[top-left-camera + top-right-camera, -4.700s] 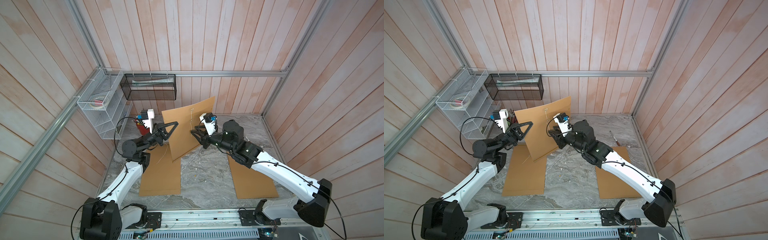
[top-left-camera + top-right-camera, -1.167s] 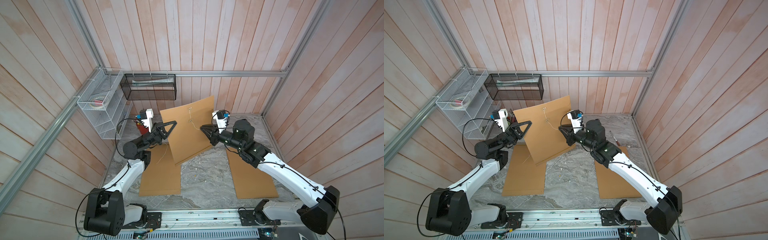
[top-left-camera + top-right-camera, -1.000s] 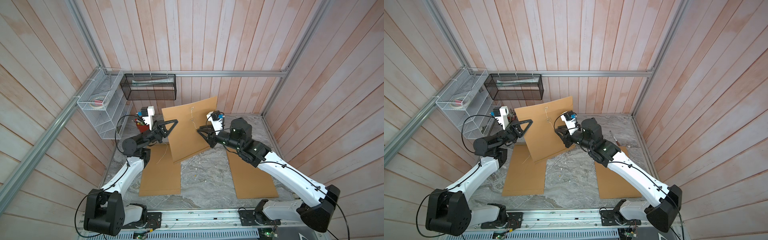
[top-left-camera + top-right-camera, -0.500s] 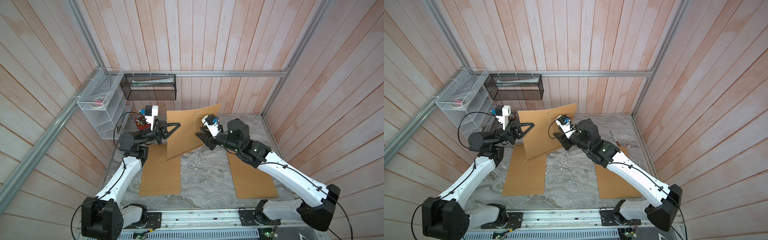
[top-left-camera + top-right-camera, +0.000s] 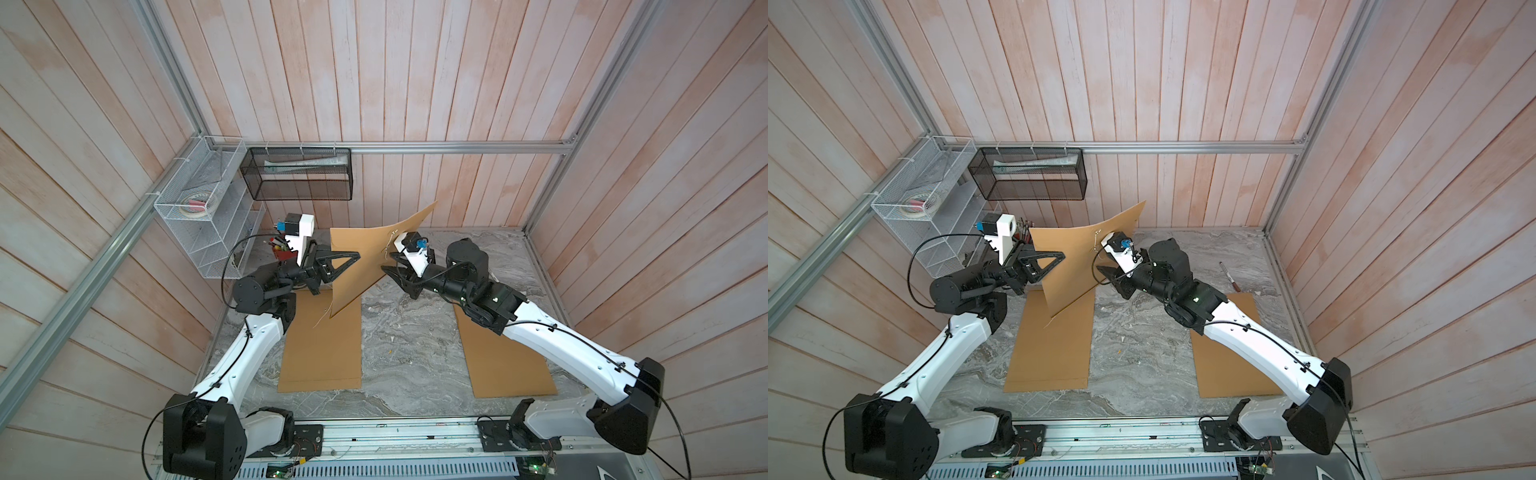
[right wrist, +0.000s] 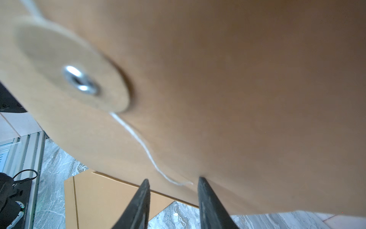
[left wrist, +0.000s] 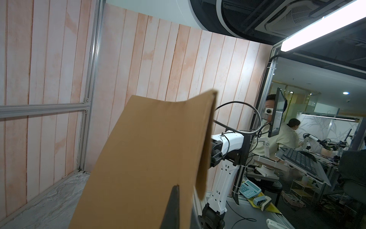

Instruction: Open the file bag

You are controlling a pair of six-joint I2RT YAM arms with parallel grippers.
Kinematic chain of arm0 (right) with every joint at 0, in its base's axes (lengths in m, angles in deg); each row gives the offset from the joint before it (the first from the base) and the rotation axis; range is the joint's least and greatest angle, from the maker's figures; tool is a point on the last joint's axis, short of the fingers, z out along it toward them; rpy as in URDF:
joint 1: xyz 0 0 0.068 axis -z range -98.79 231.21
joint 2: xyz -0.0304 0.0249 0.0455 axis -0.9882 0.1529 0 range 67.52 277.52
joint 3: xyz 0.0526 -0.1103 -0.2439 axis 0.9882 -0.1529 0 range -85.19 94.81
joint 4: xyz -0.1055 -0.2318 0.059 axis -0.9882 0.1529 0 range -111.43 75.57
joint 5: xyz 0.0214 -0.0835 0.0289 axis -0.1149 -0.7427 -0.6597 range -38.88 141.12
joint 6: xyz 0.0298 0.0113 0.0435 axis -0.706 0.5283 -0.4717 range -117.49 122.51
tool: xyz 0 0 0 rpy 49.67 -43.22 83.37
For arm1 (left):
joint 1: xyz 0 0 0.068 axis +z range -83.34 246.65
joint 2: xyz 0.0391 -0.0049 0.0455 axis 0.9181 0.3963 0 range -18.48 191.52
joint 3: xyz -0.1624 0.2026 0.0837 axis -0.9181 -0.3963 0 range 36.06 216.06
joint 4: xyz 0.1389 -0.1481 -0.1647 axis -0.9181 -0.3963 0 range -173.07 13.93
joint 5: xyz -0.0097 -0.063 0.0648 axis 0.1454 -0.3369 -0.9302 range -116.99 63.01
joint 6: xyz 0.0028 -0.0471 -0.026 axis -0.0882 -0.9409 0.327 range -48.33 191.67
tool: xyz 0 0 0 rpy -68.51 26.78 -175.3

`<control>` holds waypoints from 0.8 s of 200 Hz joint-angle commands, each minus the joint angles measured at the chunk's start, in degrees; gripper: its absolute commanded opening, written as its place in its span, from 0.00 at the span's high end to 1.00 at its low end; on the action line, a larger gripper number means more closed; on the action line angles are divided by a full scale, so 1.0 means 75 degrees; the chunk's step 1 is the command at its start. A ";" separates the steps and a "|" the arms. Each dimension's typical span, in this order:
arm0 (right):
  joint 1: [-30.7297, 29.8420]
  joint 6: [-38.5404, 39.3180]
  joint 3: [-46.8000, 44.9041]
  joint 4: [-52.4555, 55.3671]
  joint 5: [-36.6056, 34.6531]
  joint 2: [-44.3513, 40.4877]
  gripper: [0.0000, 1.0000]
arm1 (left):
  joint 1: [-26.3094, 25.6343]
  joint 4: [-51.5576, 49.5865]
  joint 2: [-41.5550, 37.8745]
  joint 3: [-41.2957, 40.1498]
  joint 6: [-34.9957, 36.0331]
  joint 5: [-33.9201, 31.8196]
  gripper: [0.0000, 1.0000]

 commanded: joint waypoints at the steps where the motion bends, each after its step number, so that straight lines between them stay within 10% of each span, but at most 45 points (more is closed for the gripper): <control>1: -0.0024 0.0170 -0.0111 -0.0680 0.0381 0.0033 0.59 | -0.0019 0.0187 0.0028 -0.0007 -0.0094 0.0108 1.00; 113: -0.0033 0.0352 0.0046 -0.0911 0.0509 0.0100 0.70 | -0.0026 0.0060 0.0022 -0.0007 -0.0096 0.0016 1.00; 160: -0.0034 0.0277 0.0134 -0.0732 0.0692 0.0127 1.00 | -0.0029 -0.0031 0.0031 -0.0053 0.0065 -0.0104 1.00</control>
